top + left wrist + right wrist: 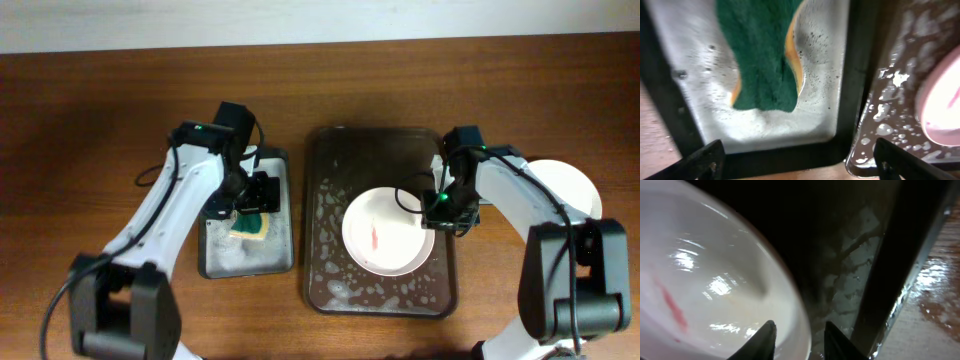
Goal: Clean dirty plates on tray and stack at the side
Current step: 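Grip the last plate with the right gripper and drag it to tray center, then grasp the sponge with the left gripper and lift it toward the plate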
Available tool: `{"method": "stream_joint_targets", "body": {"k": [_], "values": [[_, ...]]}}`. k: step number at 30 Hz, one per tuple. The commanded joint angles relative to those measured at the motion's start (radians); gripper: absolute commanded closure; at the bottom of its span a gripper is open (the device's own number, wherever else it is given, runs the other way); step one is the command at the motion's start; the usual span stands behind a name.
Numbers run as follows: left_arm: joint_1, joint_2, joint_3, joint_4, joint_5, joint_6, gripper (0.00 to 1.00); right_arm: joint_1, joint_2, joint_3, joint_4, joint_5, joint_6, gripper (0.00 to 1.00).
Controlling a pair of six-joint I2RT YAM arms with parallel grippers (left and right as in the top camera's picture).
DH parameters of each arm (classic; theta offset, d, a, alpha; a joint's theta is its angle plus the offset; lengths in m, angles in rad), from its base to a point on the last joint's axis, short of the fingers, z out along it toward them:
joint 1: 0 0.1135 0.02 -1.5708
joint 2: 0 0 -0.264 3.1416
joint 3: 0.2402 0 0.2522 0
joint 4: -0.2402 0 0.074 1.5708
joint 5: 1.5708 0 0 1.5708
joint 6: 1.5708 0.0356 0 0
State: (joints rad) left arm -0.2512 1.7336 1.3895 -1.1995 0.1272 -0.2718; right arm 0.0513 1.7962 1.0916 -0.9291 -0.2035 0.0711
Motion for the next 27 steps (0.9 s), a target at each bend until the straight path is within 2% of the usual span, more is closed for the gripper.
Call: {"method": "stream_joint_targets", "body": {"k": [1, 3, 7, 8, 11, 13, 14, 16, 17, 18, 21, 24, 25, 27], "values": [[0.001, -0.113, 0.0, 0.001, -0.074, -0.008, 0.05, -0.008, 0.028, -0.017, 0.011, -0.021, -0.012, 0.87], [0.001, -0.111, -0.003, 0.007, -0.075, -0.008, 0.05, -0.008, 0.028, -0.027, 0.01, -0.021, -0.012, 0.96], [0.001, -0.111, -0.079, 0.088, -0.09, -0.019, 0.1, -0.008, 0.028, -0.039, 0.029, -0.014, 0.047, 0.96], [0.001, -0.11, -0.131, 0.142, -0.097, -0.019, 0.13, -0.008, 0.028, -0.039, 0.041, -0.013, 0.063, 0.96], [0.001, -0.11, -0.326, 0.368, -0.098, -0.019, 0.34, -0.006, 0.028, -0.039, 0.039, -0.014, 0.064, 0.96], [0.001, -0.11, -0.47, 0.56, -0.098, -0.019, 0.39, -0.006, 0.028, -0.039, 0.035, -0.014, 0.064, 0.96], [0.001, -0.11, -0.545, 0.658, -0.097, -0.02, 0.51, -0.006, 0.028, -0.039, 0.032, -0.014, 0.064, 0.96], [0.001, -0.11, -0.573, 0.676, -0.097, -0.031, 0.71, -0.006, 0.028, -0.039, 0.032, -0.014, 0.064, 0.96], [0.001, -0.11, -0.581, 0.674, -0.097, -0.03, 0.88, -0.006, 0.028, -0.039, 0.032, -0.014, 0.064, 0.96], [0.001, -0.11, -0.584, 0.665, -0.097, -0.031, 1.0, -0.006, 0.028, -0.039, 0.031, -0.014, 0.064, 0.96], [0.001, -0.11, -0.58, 0.633, -0.086, -0.03, 1.0, -0.006, 0.028, -0.039, 0.028, -0.014, 0.065, 0.96], [0.002, -0.113, -0.505, 0.515, -0.081, -0.03, 1.0, -0.006, 0.028, -0.039, 0.021, -0.014, 0.064, 0.96], [0.002, -0.113, -0.455, 0.459, -0.082, -0.03, 0.93, -0.006, 0.028, -0.039, 0.018, -0.014, 0.064, 0.96], [0.004, -0.113, -0.375, 0.383, -0.083, -0.029, 0.66, -0.006, 0.028, -0.039, 0.016, -0.014, 0.064, 0.96]]}}
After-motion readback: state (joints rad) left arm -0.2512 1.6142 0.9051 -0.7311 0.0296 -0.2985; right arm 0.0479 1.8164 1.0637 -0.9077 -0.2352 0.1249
